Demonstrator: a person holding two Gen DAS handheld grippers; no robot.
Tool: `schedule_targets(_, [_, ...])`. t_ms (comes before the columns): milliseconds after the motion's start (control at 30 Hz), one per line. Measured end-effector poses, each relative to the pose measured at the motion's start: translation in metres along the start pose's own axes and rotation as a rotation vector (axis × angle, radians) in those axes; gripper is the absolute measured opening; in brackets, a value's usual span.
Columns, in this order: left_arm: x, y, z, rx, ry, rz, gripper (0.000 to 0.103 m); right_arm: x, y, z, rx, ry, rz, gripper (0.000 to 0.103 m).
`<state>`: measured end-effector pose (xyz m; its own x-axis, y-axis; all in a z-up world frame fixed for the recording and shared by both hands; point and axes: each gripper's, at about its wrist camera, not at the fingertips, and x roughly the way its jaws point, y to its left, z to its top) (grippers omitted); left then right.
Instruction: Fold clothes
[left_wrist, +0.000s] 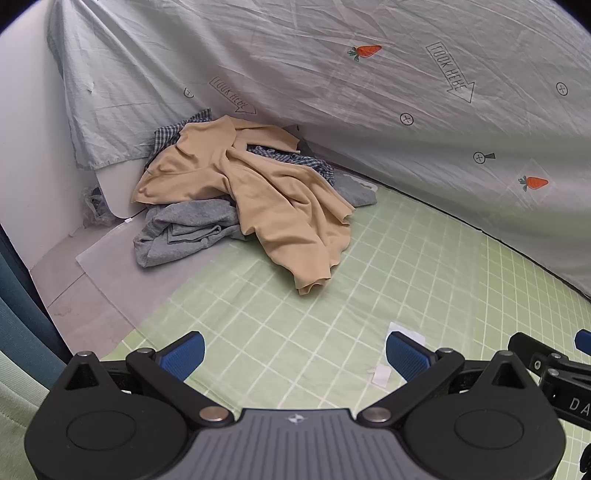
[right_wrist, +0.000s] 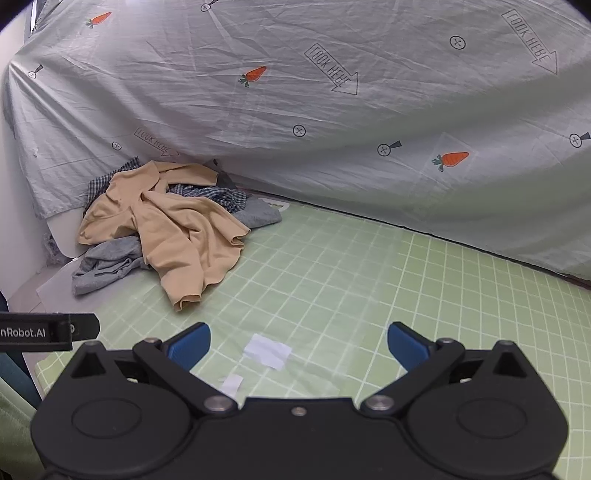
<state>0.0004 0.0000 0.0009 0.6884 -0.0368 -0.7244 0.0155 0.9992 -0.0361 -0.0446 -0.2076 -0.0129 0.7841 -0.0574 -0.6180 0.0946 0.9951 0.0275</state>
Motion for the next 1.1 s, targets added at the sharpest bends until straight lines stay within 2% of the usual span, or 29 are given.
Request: schedule_targets(1100, [0.0036,0.0013,-0.0032,0.004,0.010,-0.011,0.103,0.0024,-0.0002,-0.0010,0.002,0.010,-0.003,0.103])
